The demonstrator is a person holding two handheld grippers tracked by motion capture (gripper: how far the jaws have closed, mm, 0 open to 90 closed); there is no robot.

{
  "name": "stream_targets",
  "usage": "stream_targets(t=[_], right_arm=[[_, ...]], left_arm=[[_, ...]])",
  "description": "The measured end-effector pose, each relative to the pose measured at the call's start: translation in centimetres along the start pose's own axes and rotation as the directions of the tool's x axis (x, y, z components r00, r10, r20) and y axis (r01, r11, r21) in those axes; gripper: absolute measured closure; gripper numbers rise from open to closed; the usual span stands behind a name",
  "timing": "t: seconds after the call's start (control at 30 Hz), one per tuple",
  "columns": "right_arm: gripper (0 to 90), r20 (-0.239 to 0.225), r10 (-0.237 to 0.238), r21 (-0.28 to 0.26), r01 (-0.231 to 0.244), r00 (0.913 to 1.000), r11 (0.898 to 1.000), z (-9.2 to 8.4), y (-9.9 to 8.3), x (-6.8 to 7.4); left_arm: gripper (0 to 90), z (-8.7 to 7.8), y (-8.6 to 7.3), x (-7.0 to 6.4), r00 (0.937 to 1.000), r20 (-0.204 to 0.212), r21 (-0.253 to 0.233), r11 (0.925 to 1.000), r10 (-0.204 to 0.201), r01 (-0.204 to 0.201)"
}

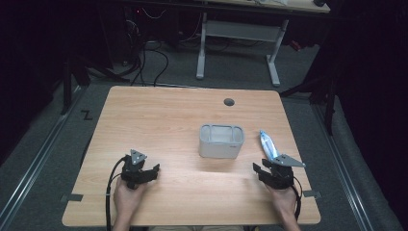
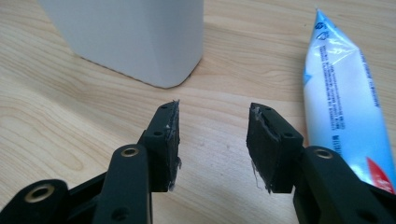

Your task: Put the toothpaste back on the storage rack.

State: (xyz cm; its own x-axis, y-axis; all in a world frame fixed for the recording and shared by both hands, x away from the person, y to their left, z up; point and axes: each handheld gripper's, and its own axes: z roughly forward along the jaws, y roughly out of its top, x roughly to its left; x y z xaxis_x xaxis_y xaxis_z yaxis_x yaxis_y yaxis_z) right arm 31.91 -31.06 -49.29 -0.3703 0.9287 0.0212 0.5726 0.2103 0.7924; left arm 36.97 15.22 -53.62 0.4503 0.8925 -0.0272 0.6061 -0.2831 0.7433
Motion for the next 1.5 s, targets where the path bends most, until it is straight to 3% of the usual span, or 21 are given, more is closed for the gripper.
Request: stream_targets(t=[0.3,0.7,0.8,1.03,1.5], right_arm=[[60.2,0.03,0.036,-0.01,-0.036,0.9989,0.999,-1.2,1.0,-1.7],[57.8,0.044,0.087,-0.004,-0.087,0.9953,0.996,-1.2,2.1,-4.7],[57.5,0.049,0.079,-0.012,-0.079,0.9956,0.997,-1.1,2.3,-4.9],[56.9,0.071,0.1,0.032,-0.103,0.9924,0.994,0.0,3.1,-6.7],[51.5,0.112,0.112,0.15,-0.128,0.9873,0.98,3.1,3.7,-8.4]], left_arm=[[27.6,0.0,0.0,0.0,1.0,0.002,-0.001,1.0,-0.003,0.003],[27.5,0.0,0.0,0.1,1.0,0.003,0.001,1.0,-0.004,0.004],[27.4,0.0,0.0,0.0,1.0,-0.001,-0.001,1.0,-0.003,0.003],[27.4,0.0,0.0,0.0,1.0,-0.004,0.0,1.0,-0.001,0.001],[27.4,0.0,0.0,0.0,1.0,-0.003,0.0,1.0,-0.002,0.002]])
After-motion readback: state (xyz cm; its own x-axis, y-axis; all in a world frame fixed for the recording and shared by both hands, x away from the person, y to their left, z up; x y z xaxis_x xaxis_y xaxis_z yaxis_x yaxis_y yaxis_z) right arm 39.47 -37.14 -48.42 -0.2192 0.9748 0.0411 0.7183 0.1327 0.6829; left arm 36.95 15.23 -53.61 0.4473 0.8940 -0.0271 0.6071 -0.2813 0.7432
